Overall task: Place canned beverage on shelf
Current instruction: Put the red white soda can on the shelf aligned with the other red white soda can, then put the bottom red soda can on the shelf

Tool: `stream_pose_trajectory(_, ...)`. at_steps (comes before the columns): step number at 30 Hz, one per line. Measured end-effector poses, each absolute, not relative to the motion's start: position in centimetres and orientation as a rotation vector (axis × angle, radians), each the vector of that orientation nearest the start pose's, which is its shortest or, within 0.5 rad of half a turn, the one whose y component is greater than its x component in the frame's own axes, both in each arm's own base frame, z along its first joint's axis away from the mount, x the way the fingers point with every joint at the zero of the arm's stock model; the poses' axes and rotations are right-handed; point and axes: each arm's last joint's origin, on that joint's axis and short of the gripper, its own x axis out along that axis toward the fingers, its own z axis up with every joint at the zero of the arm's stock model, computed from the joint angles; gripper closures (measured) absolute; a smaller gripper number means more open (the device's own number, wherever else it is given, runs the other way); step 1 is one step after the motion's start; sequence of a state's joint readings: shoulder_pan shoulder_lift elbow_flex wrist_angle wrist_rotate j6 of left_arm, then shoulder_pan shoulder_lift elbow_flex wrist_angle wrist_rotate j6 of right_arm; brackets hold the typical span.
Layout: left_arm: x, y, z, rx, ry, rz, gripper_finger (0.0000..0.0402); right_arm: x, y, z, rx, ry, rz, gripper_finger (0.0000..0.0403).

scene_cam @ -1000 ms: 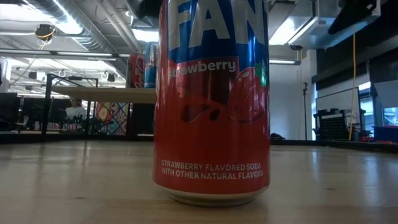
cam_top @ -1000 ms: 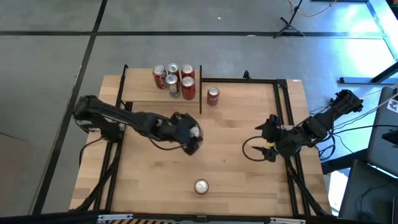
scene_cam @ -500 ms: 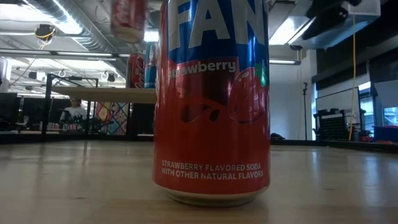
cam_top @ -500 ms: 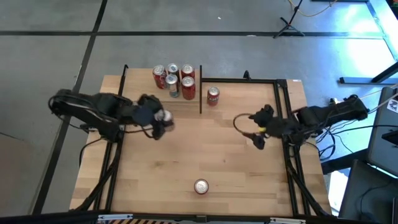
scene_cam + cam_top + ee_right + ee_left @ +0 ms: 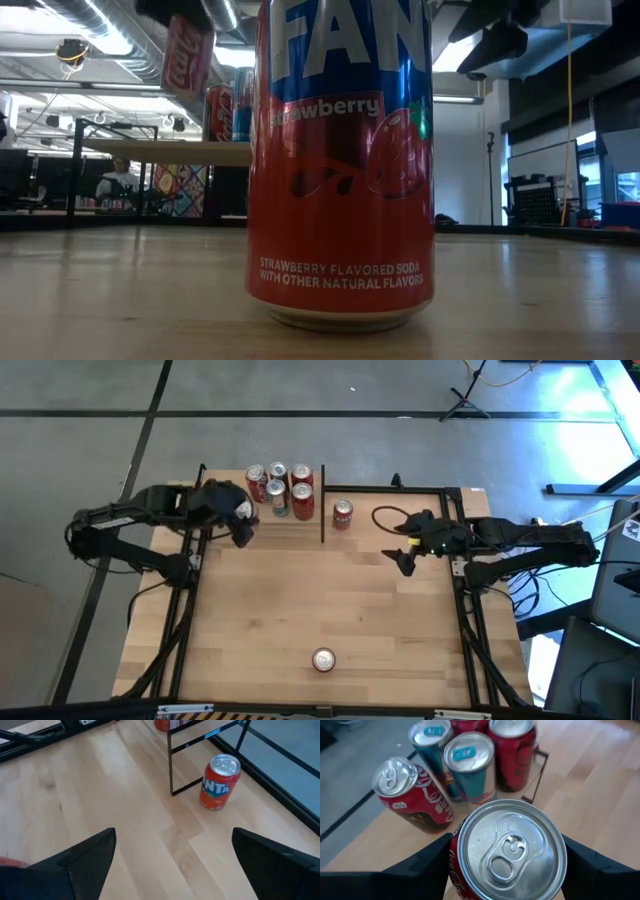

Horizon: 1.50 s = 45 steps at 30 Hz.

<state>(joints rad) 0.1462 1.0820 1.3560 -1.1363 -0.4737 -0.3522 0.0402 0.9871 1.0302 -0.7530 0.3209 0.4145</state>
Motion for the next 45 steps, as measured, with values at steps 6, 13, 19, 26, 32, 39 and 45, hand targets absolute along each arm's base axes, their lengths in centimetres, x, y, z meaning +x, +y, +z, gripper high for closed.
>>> stream_pose_trajectory(6, 16.7, 7.8, 36.6, -0.196, 0.679, 0.692, 0.0135, 18.9, -0.6, 33.2, 0.286, 0.630, -0.416, 0.0017)
stream_pose_trajectory(13, 16.2, 11.4, 33.9, -0.271, 0.631, 0.660, 0.0135, 19.2, -0.5, 33.0, 0.316, 0.635, -0.425, 0.0017)
stream_pose_trajectory(19, 15.9, 12.7, 32.8, -0.291, 0.624, 0.676, 0.0135, 19.6, -0.5, 32.7, 0.335, 0.655, -0.421, 0.0017)
stream_pose_trajectory(26, 15.9, 12.8, 32.8, -0.286, 0.626, 0.675, 0.0134, 20.0, -0.4, 32.4, 0.354, 0.669, -0.412, 0.0017)
stream_pose_trajectory(32, 15.8, 12.7, 32.8, -0.272, 0.630, 0.669, 0.0036, 20.3, -0.4, 32.2, 0.349, 0.684, -0.413, 0.0017)
stream_pose_trajectory(39, 15.1, 12.1, 35.7, -0.206, 0.545, 0.668, 0.0016, 20.4, -0.4, 32.1, 0.342, 0.689, -0.421, 0.0017)
stream_pose_trajectory(45, 14.0, 11.3, 37.9, -0.177, 0.462, 0.674, 0.0016, 20.4, -0.4, 32.1, 0.326, 0.690, -0.417, 0.0017)
